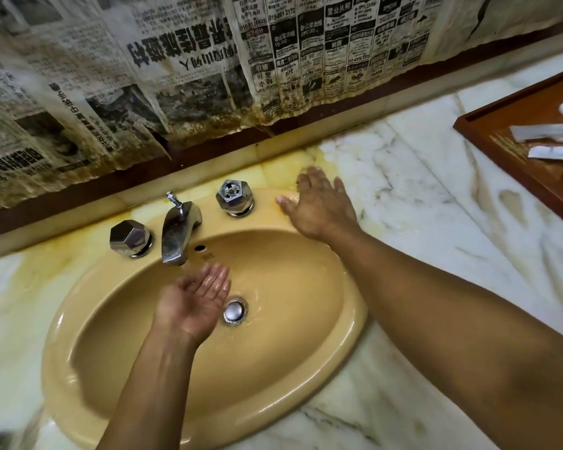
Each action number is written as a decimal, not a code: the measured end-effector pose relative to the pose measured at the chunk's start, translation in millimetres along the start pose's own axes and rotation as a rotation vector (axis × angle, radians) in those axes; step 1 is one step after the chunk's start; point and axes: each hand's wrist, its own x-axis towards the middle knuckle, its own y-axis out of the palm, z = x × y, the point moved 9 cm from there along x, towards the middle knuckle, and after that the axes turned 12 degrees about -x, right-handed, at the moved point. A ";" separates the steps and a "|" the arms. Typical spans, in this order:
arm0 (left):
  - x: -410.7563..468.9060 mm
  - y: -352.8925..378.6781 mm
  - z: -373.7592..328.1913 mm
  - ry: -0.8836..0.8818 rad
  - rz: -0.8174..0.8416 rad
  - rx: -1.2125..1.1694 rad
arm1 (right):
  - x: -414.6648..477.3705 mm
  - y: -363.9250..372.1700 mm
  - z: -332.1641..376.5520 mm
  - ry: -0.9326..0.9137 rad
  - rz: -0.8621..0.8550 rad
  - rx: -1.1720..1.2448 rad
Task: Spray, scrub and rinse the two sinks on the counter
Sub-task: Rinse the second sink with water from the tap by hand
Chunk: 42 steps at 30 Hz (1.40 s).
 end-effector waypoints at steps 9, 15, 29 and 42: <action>10.6 2.3 -1.4 -0.095 -0.097 -0.198 | -72.6 19.0 7.8 -0.133 -0.152 -0.150; -6.5 45.2 20.9 -0.202 0.165 -0.419 | -75.0 22.2 17.1 -0.162 -0.159 -0.182; -7.5 48.5 -0.5 -0.154 0.254 -0.433 | -72.8 22.5 18.4 -0.160 -0.164 -0.189; -49.9 -82.7 -55.3 0.657 -0.042 1.578 | -0.7 -4.2 65.0 -0.382 -0.057 -0.231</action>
